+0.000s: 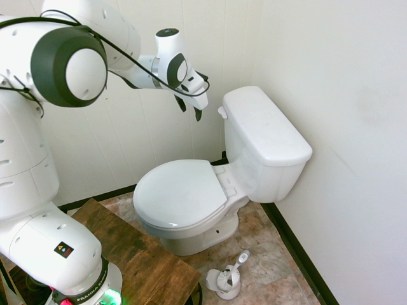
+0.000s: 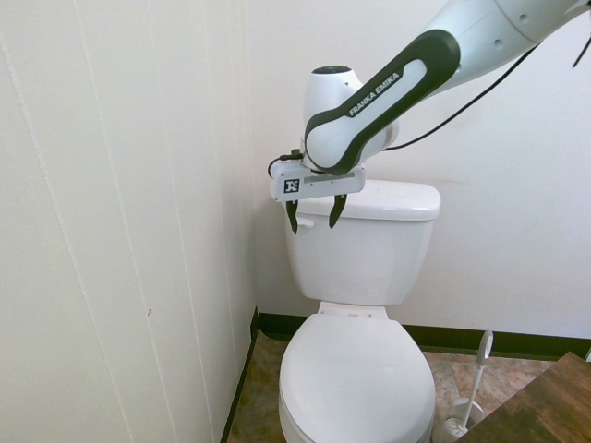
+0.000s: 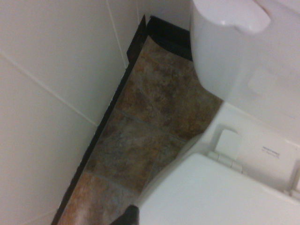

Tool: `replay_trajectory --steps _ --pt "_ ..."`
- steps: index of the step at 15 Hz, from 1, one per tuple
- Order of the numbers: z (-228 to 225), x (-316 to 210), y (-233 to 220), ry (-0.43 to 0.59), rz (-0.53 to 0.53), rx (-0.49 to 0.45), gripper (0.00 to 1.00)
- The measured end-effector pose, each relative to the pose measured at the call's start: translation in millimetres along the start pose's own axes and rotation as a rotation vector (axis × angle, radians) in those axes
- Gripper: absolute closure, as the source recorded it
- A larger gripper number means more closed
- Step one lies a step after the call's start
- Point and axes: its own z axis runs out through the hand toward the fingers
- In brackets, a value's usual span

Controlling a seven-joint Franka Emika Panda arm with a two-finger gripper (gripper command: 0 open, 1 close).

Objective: Flush the toilet

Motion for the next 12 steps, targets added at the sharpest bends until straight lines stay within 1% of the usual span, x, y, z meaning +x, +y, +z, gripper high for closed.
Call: replay_trajectory --steps 4,7,12 --pt "22.4 35.5 -33.9 0.043 0.057 0.017 1.00" --pt "25.4 47.4 -52.8 0.068 0.081 0.023 1.00" --pt "34.0 65.9 -64.0 0.082 0.122 0.032 1.00"
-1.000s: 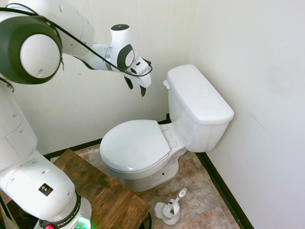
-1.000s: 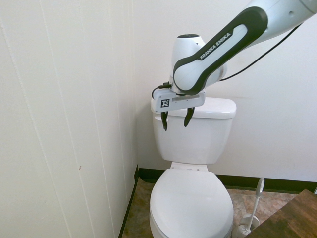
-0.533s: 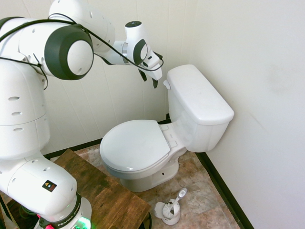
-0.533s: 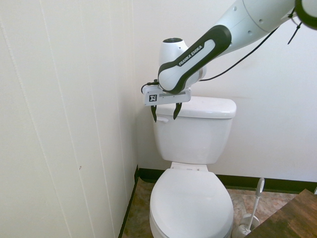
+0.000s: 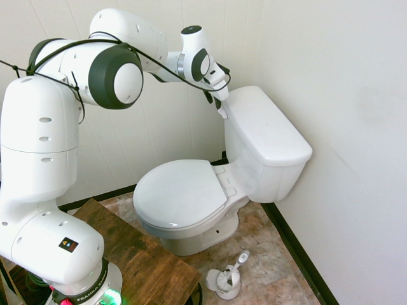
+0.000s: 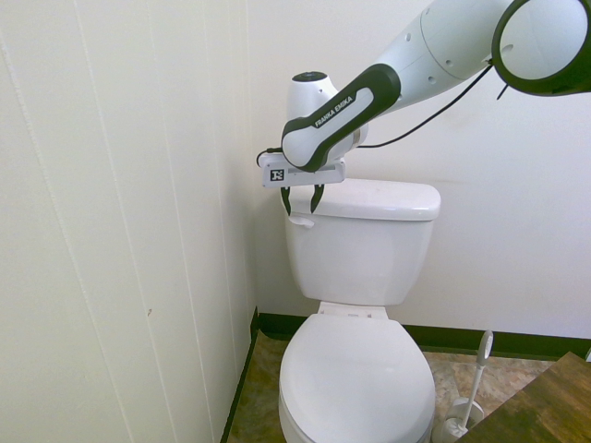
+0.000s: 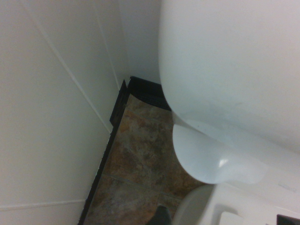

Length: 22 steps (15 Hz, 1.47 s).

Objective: Flush the toilet

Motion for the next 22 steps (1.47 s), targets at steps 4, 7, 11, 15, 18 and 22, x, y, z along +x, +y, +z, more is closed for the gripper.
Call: replay_trajectory --steps 4,7,11,15,18,22 --pt "3.4 12.5 -6.4 0.005 0.032 0.012 1.00" --pt "11.9 17.1 -10.2 0.002 0.051 0.016 1.00" --pt "32.4 19.8 -12.2 -0.005 0.068 0.008 1.00" --pt "46.8 21.1 -11.3 -0.026 0.092 0.000 1.00" --pt "53.0 21.4 -10.5 -0.029 0.096 -0.005 1.00" --pt "60.9 22.3 -9.2 -0.029 0.098 -0.015 1.00"
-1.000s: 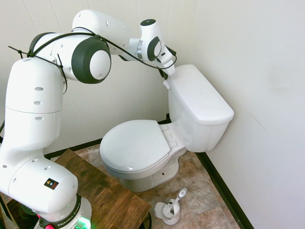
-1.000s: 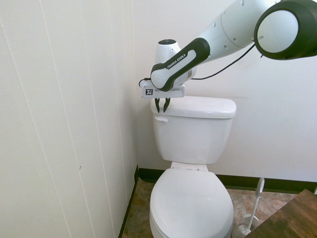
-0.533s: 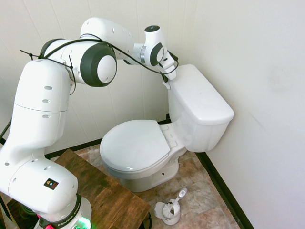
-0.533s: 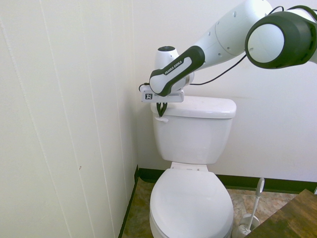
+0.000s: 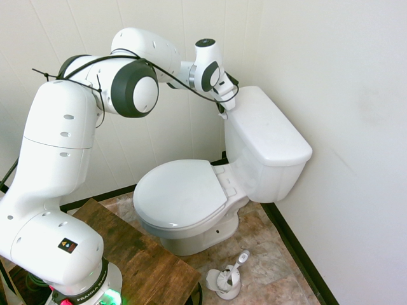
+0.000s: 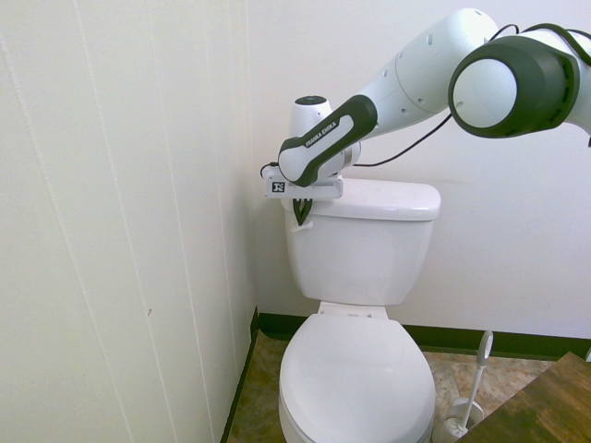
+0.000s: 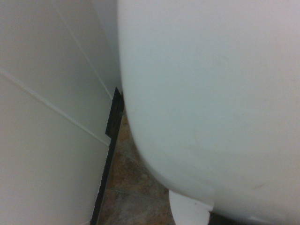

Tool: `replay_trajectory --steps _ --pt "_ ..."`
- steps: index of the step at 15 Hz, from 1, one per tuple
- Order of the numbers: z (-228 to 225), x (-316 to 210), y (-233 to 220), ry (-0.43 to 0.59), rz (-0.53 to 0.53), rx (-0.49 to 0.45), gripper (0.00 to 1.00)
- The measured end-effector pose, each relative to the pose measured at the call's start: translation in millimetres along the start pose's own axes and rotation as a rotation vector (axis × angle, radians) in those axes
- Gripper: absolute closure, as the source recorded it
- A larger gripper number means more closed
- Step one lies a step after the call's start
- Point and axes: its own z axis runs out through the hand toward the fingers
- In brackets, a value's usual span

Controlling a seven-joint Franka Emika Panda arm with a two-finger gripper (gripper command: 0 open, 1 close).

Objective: Flush the toilet

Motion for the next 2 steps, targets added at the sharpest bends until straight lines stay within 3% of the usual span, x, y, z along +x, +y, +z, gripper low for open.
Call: replay_trajectory --steps 2 --pt "1.0 0.0 -1.0 0.000 0.000 -0.002 1.00"
